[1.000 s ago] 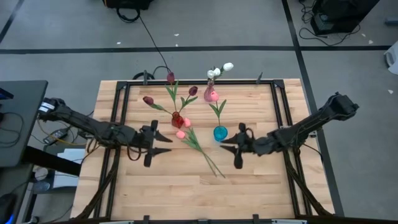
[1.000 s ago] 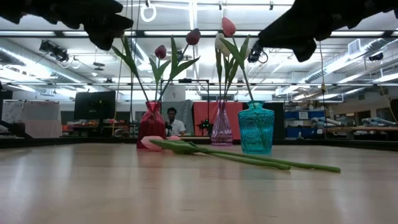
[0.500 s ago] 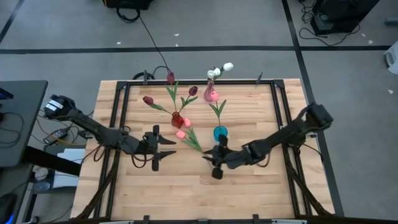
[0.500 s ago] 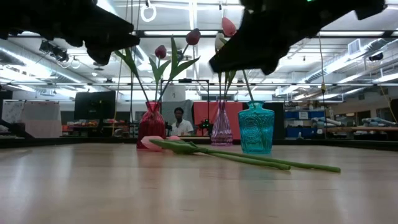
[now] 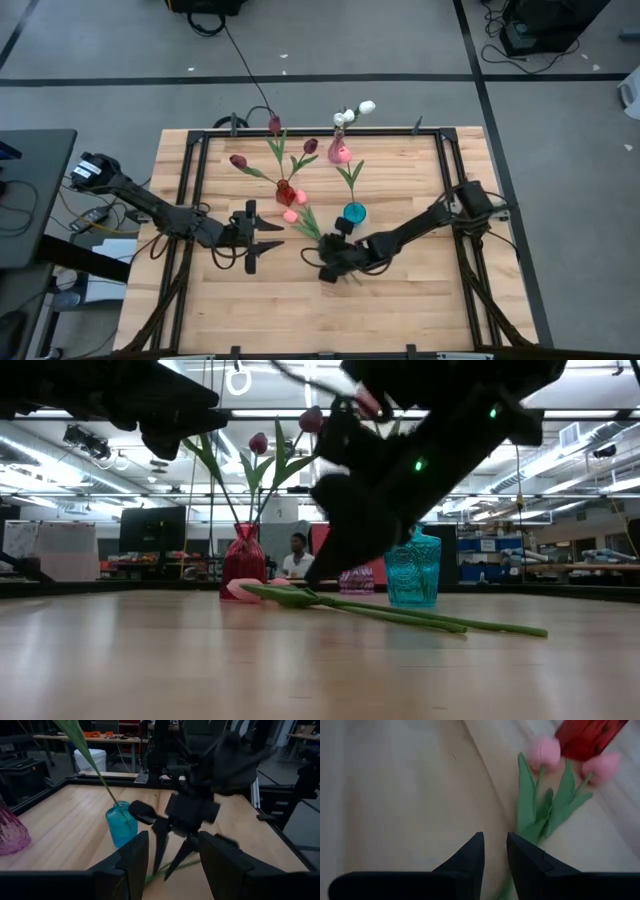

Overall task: Sort flowers into vase by color
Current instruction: Put the pink tulip into the blue vase

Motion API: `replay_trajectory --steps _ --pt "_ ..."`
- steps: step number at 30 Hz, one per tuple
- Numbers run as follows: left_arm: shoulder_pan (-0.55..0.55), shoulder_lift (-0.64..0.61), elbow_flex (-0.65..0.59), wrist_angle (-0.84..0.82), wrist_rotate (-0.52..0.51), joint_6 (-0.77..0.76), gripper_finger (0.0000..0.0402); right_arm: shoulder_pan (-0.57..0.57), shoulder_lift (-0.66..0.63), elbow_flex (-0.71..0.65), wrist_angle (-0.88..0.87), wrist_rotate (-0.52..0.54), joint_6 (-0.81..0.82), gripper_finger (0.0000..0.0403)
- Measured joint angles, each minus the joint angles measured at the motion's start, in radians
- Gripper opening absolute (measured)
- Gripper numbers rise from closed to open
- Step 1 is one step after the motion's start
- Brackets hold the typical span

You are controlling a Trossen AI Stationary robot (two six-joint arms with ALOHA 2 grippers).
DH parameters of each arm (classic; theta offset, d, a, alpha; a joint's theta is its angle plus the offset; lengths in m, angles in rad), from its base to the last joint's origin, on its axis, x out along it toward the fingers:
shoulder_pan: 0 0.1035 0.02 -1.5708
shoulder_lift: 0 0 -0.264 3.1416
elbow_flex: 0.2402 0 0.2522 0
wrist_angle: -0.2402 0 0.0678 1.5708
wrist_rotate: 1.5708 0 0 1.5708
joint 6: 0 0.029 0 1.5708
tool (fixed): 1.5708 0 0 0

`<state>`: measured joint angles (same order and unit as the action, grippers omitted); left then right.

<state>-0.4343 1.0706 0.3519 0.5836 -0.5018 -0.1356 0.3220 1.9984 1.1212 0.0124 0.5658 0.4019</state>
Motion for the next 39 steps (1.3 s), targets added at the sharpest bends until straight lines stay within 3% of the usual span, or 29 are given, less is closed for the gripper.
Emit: replay_trajectory --steps 7,15,29,34,39 --pt "0.0 0.0 0.0 -0.008 0.001 0.001 0.0177 -0.013 0.046 0.02 -0.066 0.113 -0.017 0.0095" --pt "0.0 0.0 0.0 -0.015 0.001 0.001 0.0177 -0.016 0.046 0.021 -0.087 0.073 -0.007 0.0105" --pt "0.0 0.0 0.0 -0.015 0.001 0.001 0.0177 -0.018 0.046 0.021 -0.076 0.04 0.063 0.0214" --pt "0.0 0.0 0.0 -0.019 0.001 0.001 0.0178 -0.021 0.046 0.021 -0.118 0.021 0.078 0.0201" --pt "0.0 0.0 0.0 -0.02 0.001 0.001 0.0178 -0.021 0.045 0.021 -0.141 0.016 0.104 0.0146"
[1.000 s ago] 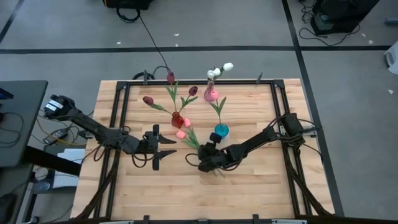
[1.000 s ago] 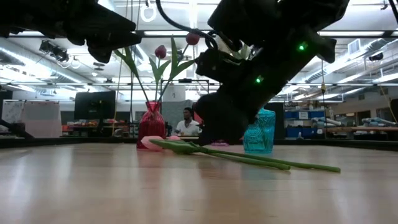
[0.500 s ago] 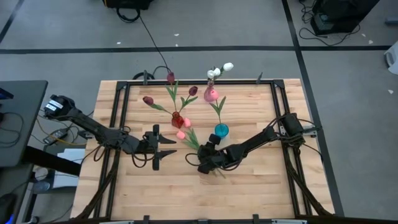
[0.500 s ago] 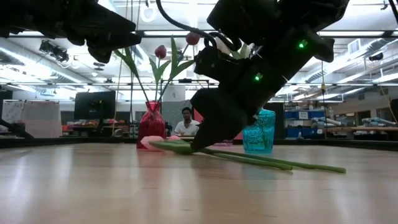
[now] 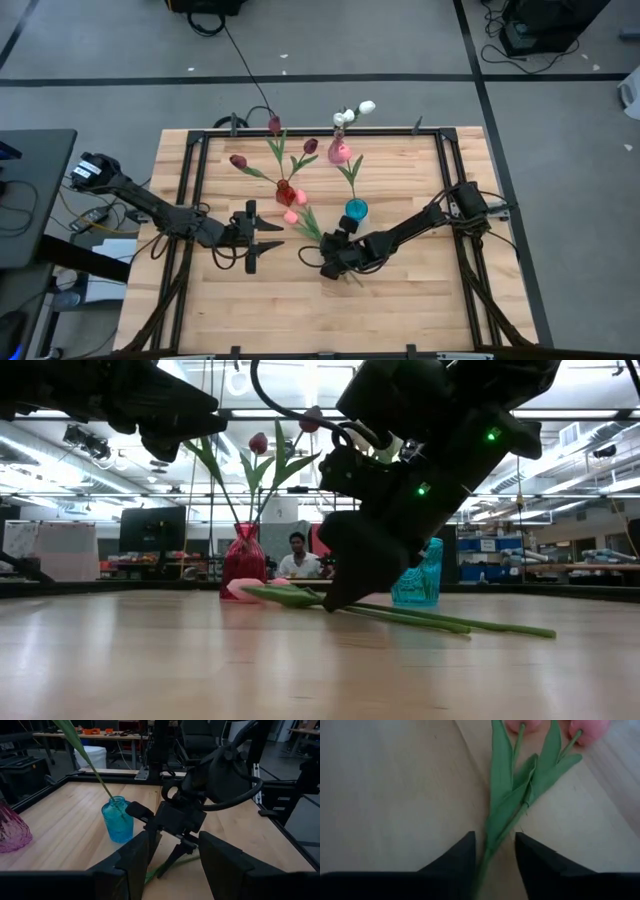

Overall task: Sort flowers into vase by color
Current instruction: Put the pink tulip into the blue vase

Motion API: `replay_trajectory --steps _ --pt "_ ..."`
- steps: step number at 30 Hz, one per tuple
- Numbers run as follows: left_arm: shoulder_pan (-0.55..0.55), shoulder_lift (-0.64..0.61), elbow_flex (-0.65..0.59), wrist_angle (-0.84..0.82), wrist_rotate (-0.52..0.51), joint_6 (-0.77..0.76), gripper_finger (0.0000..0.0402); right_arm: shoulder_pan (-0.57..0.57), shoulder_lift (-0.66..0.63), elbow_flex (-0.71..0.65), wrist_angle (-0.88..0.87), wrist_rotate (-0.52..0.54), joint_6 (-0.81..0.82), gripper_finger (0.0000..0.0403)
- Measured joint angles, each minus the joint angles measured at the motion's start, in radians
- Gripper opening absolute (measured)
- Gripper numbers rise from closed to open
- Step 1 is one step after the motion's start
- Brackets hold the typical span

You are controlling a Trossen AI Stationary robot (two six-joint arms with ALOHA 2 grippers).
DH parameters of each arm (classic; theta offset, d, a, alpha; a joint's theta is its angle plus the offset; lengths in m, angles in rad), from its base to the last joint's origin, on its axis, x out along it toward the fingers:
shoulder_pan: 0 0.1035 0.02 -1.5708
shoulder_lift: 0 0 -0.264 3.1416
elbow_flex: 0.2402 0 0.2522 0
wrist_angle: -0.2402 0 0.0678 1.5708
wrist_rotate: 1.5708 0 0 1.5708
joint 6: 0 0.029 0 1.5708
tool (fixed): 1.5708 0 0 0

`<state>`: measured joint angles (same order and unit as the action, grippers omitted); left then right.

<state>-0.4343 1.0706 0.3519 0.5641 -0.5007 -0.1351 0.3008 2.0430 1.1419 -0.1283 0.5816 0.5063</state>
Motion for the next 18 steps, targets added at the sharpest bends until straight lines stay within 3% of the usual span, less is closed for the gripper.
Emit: replay_trajectory --steps 8,18 --pt "0.0 0.0 0.0 -0.013 0.0 -0.004 0.0178 -0.002 0.0 0.0 -0.004 -0.018 0.043 0.0018" --pt "0.0 0.0 0.0 -0.01 0.0 -0.004 0.0178 0.003 -0.09 -0.001 -0.004 -0.032 0.092 0.0018"
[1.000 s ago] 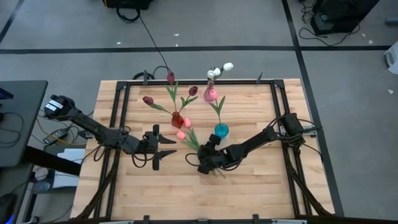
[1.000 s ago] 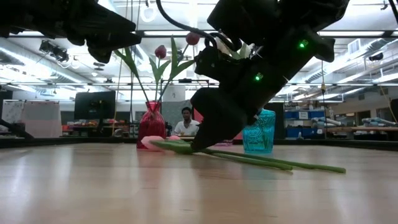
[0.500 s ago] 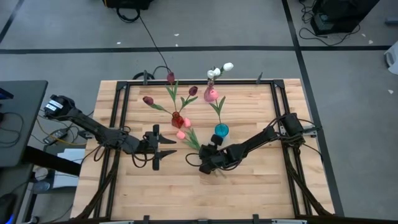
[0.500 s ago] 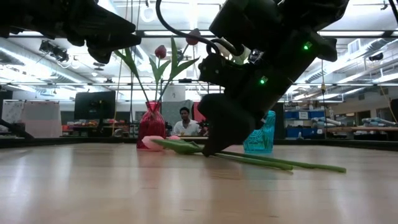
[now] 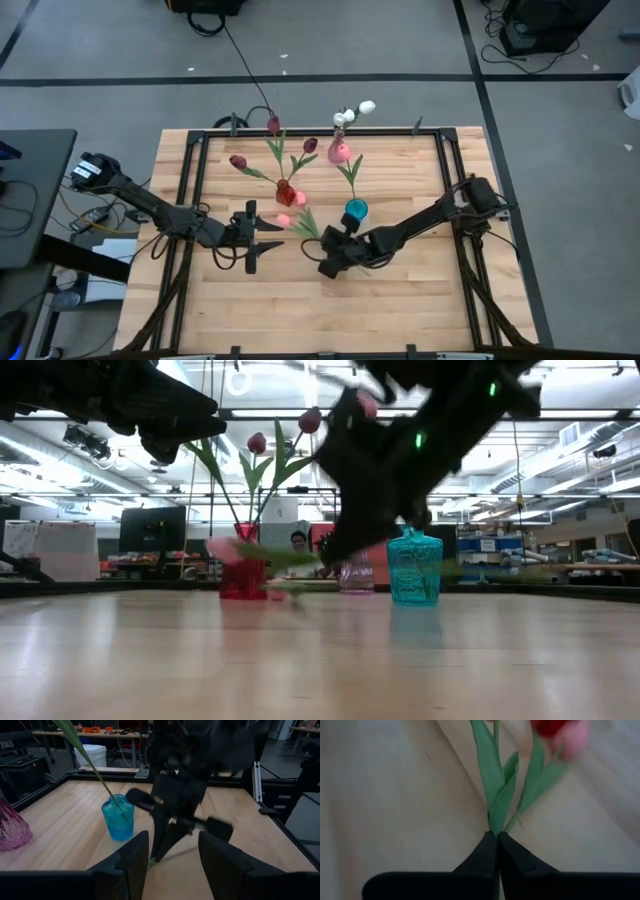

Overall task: Sort flowers into vase by color
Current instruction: Put the pink tulip into the blue vase

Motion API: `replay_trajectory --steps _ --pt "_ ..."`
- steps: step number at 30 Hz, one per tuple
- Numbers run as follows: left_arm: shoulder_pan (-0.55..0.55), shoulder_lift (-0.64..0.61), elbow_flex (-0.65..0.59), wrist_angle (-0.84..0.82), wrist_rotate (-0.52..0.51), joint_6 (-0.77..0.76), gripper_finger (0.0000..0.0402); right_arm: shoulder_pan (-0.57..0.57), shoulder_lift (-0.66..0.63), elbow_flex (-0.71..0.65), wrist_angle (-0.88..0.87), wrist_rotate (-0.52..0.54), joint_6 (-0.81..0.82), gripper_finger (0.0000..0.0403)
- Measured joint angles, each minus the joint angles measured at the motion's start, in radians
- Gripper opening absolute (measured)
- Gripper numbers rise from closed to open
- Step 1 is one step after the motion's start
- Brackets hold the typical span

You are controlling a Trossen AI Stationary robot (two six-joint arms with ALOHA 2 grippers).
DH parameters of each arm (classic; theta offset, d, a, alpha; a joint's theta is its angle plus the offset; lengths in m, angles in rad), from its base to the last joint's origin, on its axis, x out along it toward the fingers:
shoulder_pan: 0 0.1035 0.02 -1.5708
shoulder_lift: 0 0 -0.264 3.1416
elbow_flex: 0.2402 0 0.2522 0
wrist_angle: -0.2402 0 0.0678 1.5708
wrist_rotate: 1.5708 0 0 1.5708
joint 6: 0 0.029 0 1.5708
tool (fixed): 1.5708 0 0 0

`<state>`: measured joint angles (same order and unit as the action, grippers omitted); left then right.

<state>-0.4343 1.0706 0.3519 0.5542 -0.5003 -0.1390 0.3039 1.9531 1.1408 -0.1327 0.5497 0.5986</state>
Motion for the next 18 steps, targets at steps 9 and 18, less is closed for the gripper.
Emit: replay_trajectory --steps 9,18 --pt "0.0 0.0 0.0 0.002 0.0 -0.003 0.0177 0.043 -0.184 0.0 -0.078 0.058 -0.017 0.0019" --pt "0.0 0.0 0.0 0.002 0.0 -0.004 0.0177 0.106 -0.36 -0.069 -0.188 0.307 0.056 0.0012"
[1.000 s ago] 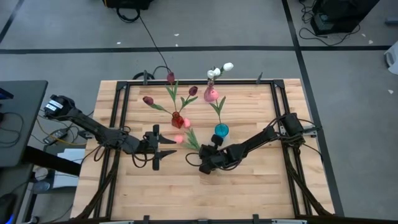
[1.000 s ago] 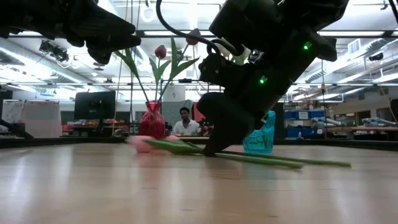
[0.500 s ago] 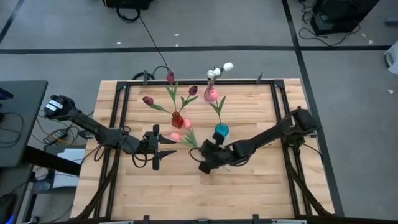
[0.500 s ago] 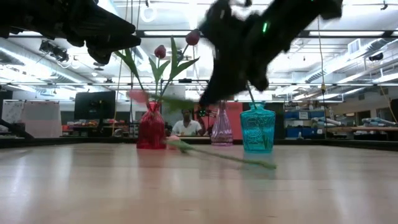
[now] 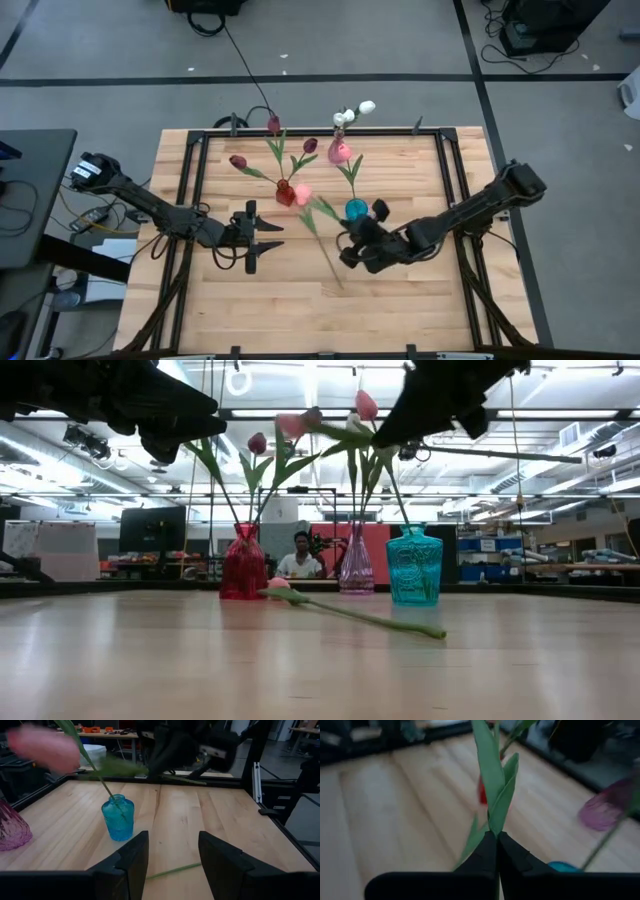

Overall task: Sort flowers into vase by color
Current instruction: Put the pink tulip into the blue vase

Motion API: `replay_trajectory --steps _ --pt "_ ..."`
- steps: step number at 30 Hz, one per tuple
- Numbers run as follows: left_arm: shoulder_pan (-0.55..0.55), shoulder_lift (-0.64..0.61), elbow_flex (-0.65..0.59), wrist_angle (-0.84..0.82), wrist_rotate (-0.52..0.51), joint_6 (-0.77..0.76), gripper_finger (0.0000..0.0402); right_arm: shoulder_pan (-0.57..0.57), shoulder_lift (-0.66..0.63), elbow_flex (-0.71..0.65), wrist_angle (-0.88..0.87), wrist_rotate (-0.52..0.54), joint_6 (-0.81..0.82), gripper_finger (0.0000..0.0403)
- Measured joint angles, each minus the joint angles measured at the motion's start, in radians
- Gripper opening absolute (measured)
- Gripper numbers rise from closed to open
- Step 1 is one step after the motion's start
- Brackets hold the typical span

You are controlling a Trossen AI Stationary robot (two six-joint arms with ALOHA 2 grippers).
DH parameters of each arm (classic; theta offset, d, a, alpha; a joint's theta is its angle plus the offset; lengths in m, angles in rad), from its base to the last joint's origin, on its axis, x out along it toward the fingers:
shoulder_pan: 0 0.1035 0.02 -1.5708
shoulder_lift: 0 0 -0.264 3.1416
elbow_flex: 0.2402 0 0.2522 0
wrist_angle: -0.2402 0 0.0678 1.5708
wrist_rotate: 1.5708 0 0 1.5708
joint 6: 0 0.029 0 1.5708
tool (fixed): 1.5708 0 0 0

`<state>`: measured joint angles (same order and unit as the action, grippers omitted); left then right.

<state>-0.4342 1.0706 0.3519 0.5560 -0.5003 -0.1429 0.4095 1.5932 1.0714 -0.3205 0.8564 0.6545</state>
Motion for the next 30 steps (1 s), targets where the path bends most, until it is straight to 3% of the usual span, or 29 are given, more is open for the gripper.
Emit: replay_trajectory --steps 4,8,10,13,16,18,23,30 --pt "0.0 0.0 0.0 0.0 0.0 0.0 0.0177 0.026 -0.077 -0.118 0.146 0.099 -0.03 0.0012" --pt "0.0 0.0 0.0 0.001 0.0 0.0 0.0177 0.035 -0.145 -0.274 0.472 0.125 -0.209 0.0012" --pt "0.0 0.0 0.0 0.004 0.0 0.0 0.0177 0.021 -0.172 -0.362 0.72 0.062 -0.361 0.0012" --pt "0.0 0.0 0.0 0.011 0.0 0.0 0.0177 -0.024 -0.199 -0.498 1.117 -0.137 -0.554 0.0012" --pt "0.0 0.0 0.0 0.014 0.0 0.0 0.0177 -0.091 -0.212 -0.619 1.439 -0.329 -0.669 0.0012" --pt "0.0 0.0 0.0 0.016 0.0 0.0 0.0177 -0.142 -0.211 -0.684 1.581 -0.404 -0.707 0.0012" --pt "0.0 0.0 0.0 0.017 0.0 0.004 0.0177 -0.27 -0.182 -0.766 1.792 -0.46 -0.742 0.0012" --pt "0.0 0.0 0.0 0.017 -0.003 0.005 0.0177 -0.373 -0.096 -0.709 1.881 -0.55 -0.798 0.0012"
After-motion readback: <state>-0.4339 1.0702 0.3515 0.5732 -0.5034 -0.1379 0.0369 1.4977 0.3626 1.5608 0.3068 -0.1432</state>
